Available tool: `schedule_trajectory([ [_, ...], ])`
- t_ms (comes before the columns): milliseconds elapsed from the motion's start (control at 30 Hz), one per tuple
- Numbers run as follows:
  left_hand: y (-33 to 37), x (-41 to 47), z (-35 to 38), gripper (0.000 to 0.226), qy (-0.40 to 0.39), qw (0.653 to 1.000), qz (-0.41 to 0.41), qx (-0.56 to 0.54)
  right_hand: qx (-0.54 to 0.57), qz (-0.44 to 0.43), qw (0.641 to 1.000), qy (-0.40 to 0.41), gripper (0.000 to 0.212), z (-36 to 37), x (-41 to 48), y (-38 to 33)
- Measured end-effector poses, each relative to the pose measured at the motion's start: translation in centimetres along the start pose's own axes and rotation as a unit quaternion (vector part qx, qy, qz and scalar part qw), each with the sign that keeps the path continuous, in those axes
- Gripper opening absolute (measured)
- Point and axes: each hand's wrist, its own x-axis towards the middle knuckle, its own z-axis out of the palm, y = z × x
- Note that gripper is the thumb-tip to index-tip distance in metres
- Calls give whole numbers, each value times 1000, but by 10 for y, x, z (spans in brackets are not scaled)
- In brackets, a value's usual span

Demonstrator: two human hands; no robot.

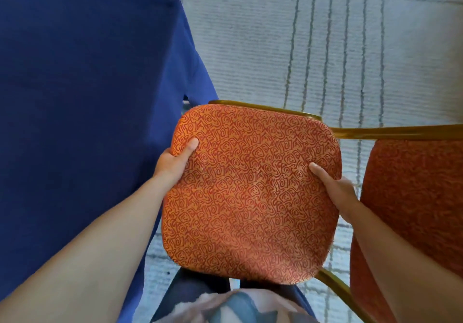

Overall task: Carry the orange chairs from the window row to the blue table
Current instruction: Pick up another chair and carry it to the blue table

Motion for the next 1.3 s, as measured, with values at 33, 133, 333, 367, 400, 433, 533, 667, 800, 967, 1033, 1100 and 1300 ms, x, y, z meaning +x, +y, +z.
schedule_trajectory([
  [33, 3, 7, 4, 71, 2, 1000, -9, 4, -7, 8, 1000, -5, 78, 2, 6, -5],
  [133, 4, 35, 16, 63, -2, 999, -33, 17, -17, 27, 999, -13, 85, 10, 36, -10],
  [333, -8, 100, 42, 83, -14, 996, -72, 43, -42, 60, 997, -20, 90, 33, 99, -6],
  [367, -11, 109, 45, 79, -16, 996, -76, 48, -45, 63, 997, -21, 88, 36, 106, -4],
  [400, -16, 124, 50, 76, -18, 995, -81, 52, -45, 67, 996, -24, 84, 43, 119, 0],
  [433, -21, 137, 55, 76, -19, 994, -85, 59, -48, 73, 996, -25, 80, 50, 131, 5],
  [533, -40, 175, 70, 89, -29, 992, -103, 61, -56, 82, 995, -26, 80, 69, 163, 21],
  [667, -73, 221, 88, 64, -11, 992, -102, 67, -67, 95, 993, -17, 83, 95, 198, 45],
  [800, -97, 253, 104, 52, 13, 992, -88, 91, -69, 101, 992, -17, 76, 117, 225, 65],
  [967, -126, 285, 118, 66, 53, 989, -63, 122, -65, 106, 992, -5, 71, 136, 251, 87],
  [1033, -139, 284, 120, 77, 64, 989, -44, 128, -66, 111, 992, -3, 68, 137, 254, 99],
  [1100, -150, 274, 121, 89, 69, 989, -33, 130, -63, 106, 992, -1, 64, 137, 245, 108],
  [1300, -147, 273, 123, 78, 62, 987, -37, 145, -42, 100, 994, 7, 61, 135, 241, 111],
])
